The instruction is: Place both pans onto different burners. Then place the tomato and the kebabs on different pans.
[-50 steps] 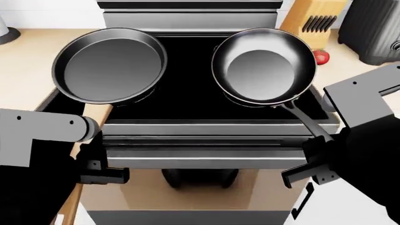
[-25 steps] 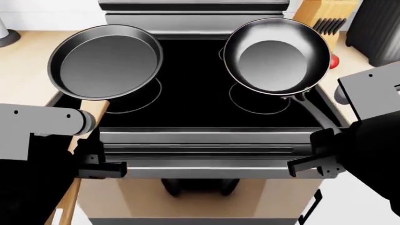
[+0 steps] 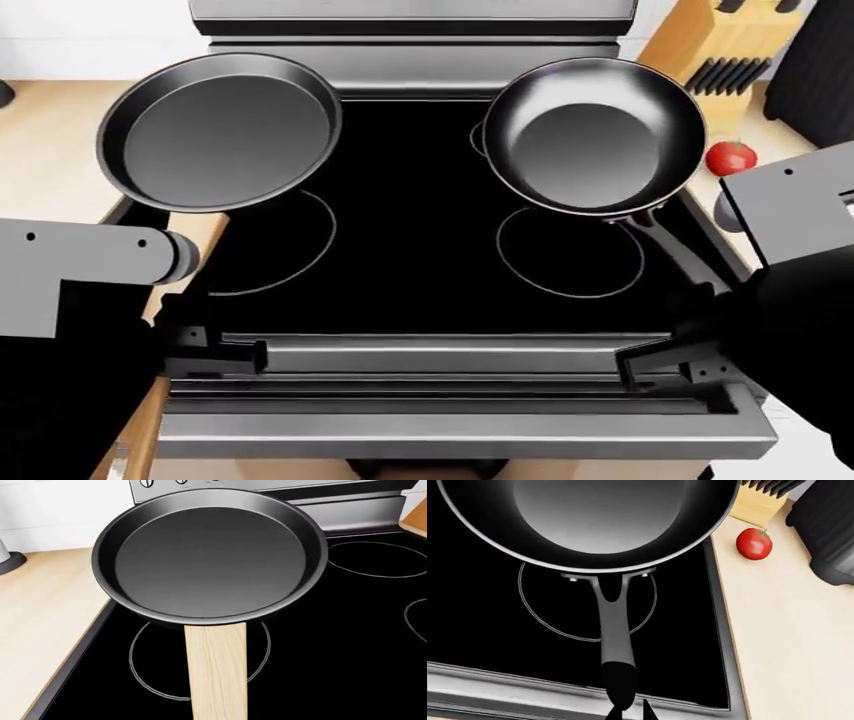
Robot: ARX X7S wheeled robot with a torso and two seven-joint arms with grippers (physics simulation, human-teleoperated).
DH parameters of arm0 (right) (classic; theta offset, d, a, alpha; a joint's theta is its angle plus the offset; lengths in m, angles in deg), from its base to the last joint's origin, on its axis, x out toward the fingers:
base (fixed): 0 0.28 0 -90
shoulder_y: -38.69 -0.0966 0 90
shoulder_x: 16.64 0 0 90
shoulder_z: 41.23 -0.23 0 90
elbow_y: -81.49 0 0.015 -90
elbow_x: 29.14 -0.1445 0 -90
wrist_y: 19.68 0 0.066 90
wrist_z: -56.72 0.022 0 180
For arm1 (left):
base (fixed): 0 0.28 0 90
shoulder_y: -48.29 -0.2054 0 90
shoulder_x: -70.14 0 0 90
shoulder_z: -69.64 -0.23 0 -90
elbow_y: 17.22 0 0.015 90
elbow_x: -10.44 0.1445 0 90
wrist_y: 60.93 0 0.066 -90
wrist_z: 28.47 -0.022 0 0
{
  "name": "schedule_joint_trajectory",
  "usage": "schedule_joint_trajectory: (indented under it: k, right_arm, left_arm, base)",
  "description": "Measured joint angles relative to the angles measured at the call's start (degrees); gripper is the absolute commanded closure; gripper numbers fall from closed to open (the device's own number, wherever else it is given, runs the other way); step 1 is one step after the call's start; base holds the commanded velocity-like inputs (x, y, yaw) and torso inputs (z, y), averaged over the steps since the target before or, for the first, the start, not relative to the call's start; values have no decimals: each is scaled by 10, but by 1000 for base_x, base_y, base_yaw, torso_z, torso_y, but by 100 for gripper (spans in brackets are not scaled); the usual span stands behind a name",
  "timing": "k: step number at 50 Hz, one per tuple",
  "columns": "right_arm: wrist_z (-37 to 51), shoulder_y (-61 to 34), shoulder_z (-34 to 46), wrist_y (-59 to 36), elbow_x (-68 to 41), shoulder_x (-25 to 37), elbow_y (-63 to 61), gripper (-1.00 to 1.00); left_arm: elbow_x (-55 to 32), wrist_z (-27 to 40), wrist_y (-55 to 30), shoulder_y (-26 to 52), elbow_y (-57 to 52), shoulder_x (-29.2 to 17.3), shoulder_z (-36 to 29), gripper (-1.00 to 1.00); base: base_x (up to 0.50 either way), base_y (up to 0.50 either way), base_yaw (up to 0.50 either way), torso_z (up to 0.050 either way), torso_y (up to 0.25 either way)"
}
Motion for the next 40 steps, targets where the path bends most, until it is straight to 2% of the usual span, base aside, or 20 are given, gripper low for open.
schedule_joint_trajectory:
  k: [17,40]
  right_arm:
    - [-13,22,-1,26,11,-6,2,100]
    - [-68,137,34,108,87,-30,42,100]
  left_arm:
    - [10,-8,5,-12,0,-6,3,100]
    - [15,-13,9,-18,-1,-8,2,100]
  base:
    - [51,0,0,1,4]
    - [0,0,0,1,3]
